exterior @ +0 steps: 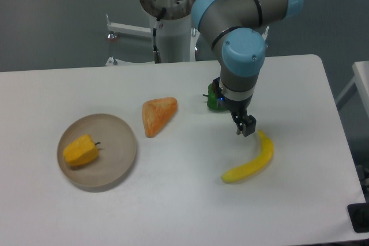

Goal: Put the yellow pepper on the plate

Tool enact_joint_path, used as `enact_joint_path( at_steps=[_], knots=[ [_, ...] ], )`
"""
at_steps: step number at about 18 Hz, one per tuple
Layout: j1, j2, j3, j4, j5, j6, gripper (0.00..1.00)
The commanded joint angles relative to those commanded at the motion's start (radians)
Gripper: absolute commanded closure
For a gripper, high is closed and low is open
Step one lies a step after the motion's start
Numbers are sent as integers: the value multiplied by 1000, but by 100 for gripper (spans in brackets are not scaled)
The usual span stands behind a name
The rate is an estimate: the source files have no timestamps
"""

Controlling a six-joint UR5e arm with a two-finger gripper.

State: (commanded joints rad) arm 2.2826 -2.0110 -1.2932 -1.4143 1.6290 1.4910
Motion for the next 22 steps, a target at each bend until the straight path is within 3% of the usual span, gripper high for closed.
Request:
enact_joint_path(
  at_steps=[22],
  knots=[
    [0,-26,-12,26,-77,0,0]
  ],
)
